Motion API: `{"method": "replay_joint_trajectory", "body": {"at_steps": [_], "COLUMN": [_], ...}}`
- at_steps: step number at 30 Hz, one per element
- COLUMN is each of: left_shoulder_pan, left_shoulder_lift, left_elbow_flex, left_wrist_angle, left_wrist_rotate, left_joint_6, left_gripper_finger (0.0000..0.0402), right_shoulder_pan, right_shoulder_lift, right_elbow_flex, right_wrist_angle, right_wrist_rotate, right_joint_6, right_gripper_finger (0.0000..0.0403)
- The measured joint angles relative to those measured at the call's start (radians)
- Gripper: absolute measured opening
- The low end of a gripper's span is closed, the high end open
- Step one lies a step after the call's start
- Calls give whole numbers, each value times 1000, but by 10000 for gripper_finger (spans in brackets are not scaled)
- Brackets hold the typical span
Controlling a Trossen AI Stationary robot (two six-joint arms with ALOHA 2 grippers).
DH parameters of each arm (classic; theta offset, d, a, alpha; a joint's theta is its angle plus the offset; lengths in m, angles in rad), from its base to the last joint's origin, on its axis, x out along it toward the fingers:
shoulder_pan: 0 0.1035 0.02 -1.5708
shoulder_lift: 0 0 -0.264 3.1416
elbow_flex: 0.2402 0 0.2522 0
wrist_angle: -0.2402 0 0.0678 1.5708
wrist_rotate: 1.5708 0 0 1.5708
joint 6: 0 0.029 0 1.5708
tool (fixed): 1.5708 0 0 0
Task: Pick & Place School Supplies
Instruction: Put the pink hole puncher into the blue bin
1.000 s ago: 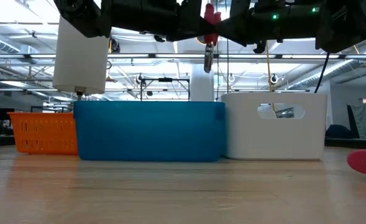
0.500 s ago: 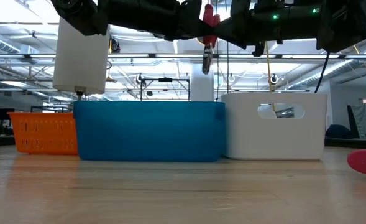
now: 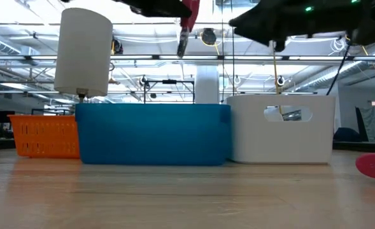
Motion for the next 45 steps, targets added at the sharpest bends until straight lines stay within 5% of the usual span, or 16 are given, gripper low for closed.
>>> {"method": "replay_joint_trajectory", "body": {"at_steps": [9, 21, 27, 34, 38, 45], "left_shoulder_pan": [-5, 3, 19, 21, 22, 22], "left_shoulder_lift": [-160, -42, 9, 73, 115, 131], "left_elbow_flex": [-235, -314, -314, -313, -311, -315], "left_wrist_angle": [-146, -187, -193, -186, -163, -138], "left_wrist_rotate": [302, 378, 317, 271, 272, 277], "left_joint_6": [-428, -755, -764, -489, -459, -468], "left_gripper_finger": [73, 73, 73, 73, 77, 191], "right_shoulder_pan": [97, 125, 125, 125, 125, 125], "right_shoulder_lift": [-310, -394, -393, -393, -393, -393], "right_elbow_flex": [-102, -201, -201, -201, -201, -201], "right_wrist_angle": [-183, -141, -151, -152, -158, -173], "right_wrist_rotate": [0, 1, 1, 5, 6, 6], "right_joint_6": [13, 58, 57, 56, 56, 56], "right_gripper_finger": [176, 165, 165, 164, 164, 164]}}
